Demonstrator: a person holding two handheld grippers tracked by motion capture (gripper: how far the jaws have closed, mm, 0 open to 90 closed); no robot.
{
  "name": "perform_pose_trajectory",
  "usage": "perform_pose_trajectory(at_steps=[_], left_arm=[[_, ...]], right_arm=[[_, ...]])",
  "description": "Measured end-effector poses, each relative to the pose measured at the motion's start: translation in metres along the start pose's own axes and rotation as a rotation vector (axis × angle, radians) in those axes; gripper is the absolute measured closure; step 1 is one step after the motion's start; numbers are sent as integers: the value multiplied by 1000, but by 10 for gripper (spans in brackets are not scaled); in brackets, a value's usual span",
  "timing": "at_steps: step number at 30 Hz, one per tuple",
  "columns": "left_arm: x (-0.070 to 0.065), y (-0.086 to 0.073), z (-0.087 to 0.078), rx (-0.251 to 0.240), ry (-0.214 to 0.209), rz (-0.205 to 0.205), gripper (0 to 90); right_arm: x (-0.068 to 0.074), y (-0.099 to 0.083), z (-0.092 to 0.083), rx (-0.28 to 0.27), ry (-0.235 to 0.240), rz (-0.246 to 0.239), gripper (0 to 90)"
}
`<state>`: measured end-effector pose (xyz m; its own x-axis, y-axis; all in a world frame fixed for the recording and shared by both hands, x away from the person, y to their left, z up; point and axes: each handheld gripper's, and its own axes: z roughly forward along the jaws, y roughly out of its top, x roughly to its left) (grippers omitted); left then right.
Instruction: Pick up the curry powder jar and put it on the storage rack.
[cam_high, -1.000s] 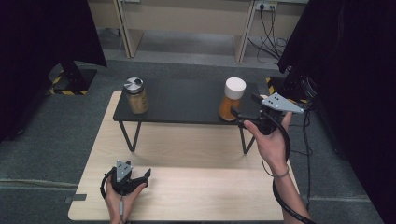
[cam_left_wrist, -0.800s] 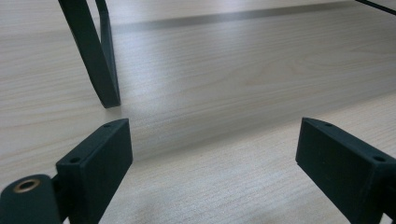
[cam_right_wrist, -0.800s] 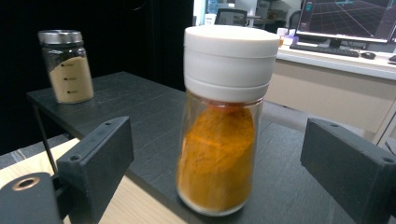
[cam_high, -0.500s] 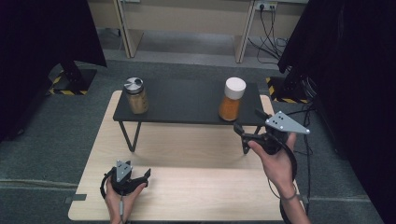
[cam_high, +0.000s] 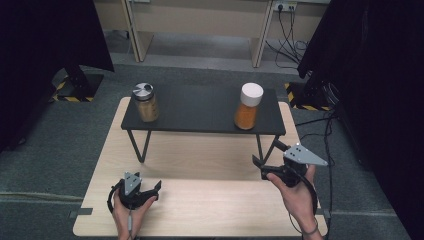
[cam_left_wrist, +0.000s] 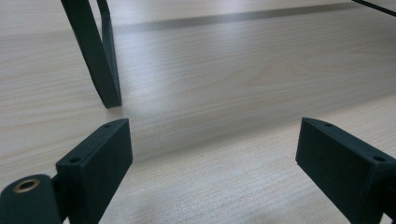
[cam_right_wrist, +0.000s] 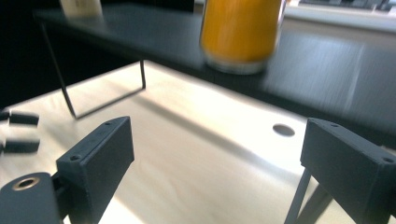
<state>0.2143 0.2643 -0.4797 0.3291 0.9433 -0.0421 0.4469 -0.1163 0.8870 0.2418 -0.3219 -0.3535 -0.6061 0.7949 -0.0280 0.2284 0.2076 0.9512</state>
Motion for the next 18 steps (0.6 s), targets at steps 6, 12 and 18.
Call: perform_pose_trajectory(at_steps=[6, 12, 18], left_arm=[[0, 0, 0, -1, -1, 1, 102], [0, 0, 0, -1, 1, 3, 102], [0, 0, -1, 0, 2, 2, 102]], right_arm=[[7, -39, 5, 59, -15, 24, 97], [16, -77, 12, 115, -19, 62, 97], [23, -96, 16, 133, -32, 76, 97]])
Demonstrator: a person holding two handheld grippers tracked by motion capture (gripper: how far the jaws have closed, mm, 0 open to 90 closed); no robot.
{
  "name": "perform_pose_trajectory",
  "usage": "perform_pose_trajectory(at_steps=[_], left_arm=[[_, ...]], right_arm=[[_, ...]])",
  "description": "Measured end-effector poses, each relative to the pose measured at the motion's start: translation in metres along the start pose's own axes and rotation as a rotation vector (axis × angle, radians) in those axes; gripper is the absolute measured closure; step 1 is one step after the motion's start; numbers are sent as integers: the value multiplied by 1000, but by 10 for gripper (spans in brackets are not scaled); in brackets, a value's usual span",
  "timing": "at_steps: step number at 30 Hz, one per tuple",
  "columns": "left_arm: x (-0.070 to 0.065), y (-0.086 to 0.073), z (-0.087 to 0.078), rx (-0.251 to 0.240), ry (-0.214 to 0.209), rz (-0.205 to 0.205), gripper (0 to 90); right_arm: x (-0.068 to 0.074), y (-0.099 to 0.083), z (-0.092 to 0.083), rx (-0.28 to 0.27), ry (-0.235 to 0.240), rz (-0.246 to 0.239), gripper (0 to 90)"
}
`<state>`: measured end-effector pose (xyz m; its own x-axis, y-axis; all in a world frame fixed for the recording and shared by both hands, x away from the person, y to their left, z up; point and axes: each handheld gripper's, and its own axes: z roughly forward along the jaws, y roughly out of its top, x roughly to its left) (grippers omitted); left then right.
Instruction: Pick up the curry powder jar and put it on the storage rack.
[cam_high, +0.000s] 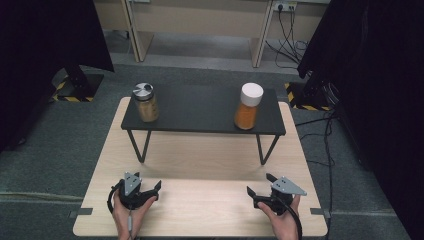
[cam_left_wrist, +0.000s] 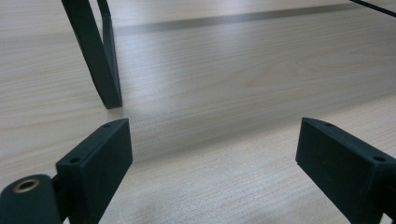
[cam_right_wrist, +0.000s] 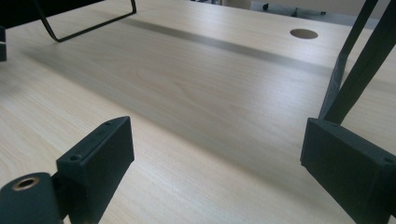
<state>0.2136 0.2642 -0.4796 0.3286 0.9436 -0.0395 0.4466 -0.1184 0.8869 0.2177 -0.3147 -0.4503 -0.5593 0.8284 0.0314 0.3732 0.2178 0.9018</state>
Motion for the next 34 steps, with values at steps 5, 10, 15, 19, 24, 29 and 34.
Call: perform_pose_trajectory(at_steps=[5, 10, 15, 19, 24, 29, 34], left_arm=[[0, 0, 0, -2, 0, -1, 102], [0, -1, 0, -6, 1, -1, 101], [-1, -1, 0, -5, 3, 3, 101], [-1, -1, 0, -4, 4, 3, 101], [-1, -1, 0, -7, 2, 1, 101], [-1, -1, 0, -4, 2, 2, 101], [0, 0, 0, -1, 0, 2, 100]], right_arm=[[6, -9, 3, 14, -16, 5, 97], [8, -16, 8, 25, -9, 20, 94], [8, -23, 12, 36, 2, 24, 90], [7, -24, 13, 39, 5, 27, 87], [7, -23, 13, 40, 5, 29, 87], [7, -23, 13, 44, 9, 19, 88], [6, -24, 13, 38, 13, 22, 88]])
